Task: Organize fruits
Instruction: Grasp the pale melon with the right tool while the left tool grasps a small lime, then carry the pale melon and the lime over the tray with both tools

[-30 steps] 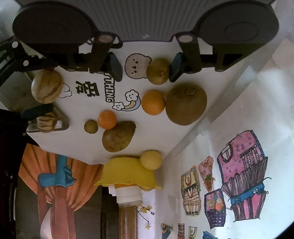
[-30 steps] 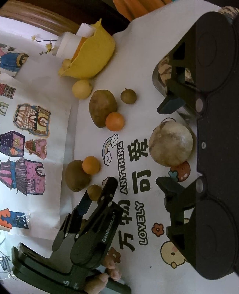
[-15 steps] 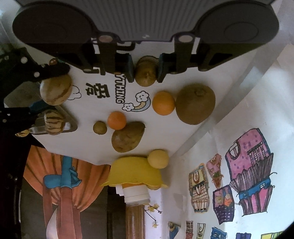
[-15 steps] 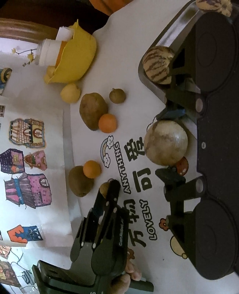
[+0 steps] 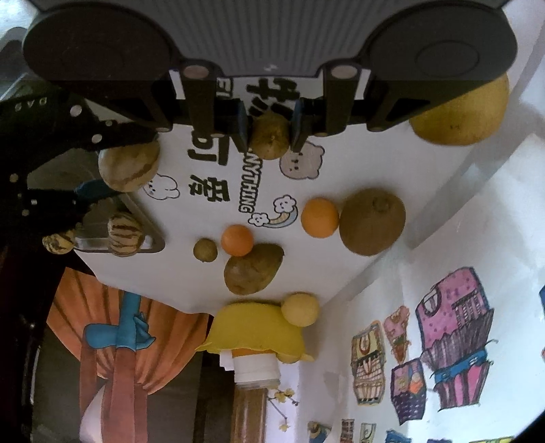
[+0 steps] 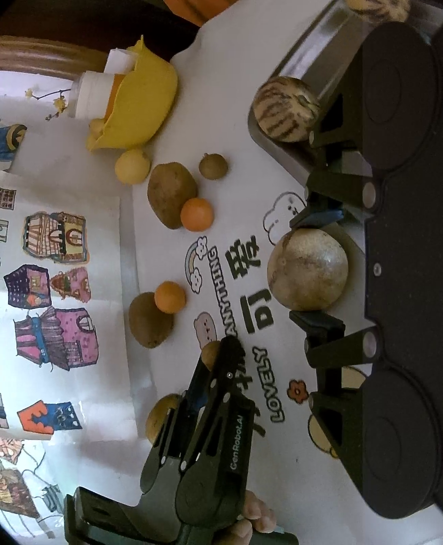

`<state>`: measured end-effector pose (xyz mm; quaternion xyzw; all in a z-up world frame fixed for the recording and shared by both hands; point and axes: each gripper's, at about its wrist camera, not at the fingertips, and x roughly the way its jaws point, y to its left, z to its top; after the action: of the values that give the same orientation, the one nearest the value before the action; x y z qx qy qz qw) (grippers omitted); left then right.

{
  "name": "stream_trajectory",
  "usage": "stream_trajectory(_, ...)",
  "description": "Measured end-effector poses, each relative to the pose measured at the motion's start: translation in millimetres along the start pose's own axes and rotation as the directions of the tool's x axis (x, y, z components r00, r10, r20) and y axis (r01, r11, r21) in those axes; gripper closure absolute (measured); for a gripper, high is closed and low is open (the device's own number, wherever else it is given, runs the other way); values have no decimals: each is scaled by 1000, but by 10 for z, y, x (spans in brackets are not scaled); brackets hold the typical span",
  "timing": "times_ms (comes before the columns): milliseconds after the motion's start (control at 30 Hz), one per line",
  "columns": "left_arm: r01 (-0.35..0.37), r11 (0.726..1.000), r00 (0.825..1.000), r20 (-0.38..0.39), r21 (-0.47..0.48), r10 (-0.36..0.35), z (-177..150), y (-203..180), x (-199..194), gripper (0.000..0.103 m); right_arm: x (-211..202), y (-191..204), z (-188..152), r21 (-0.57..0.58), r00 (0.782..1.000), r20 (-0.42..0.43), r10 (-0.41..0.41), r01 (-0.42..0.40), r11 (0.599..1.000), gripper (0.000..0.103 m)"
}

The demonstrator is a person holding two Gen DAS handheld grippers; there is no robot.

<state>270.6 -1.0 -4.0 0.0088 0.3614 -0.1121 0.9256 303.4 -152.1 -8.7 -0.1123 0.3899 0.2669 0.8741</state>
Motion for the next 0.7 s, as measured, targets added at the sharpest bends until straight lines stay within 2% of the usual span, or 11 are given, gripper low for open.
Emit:
stream_trajectory(167,4,1000,1000,-6,-18,-4,-33,-34,-85,75,-90,56,-51,18,1000,5,19,-19,1000,52)
stream_trajectory(433,19,999,1000,13,-28,-19,-11,-168,-258,75,-345,105,-147,47,998,58,30,-33,998,52)
stream_trajectory(700,51,998,998,43,-29,-50,49,-410,-366,75,-720,-27,-286,82,995,94,-12,5,997,52)
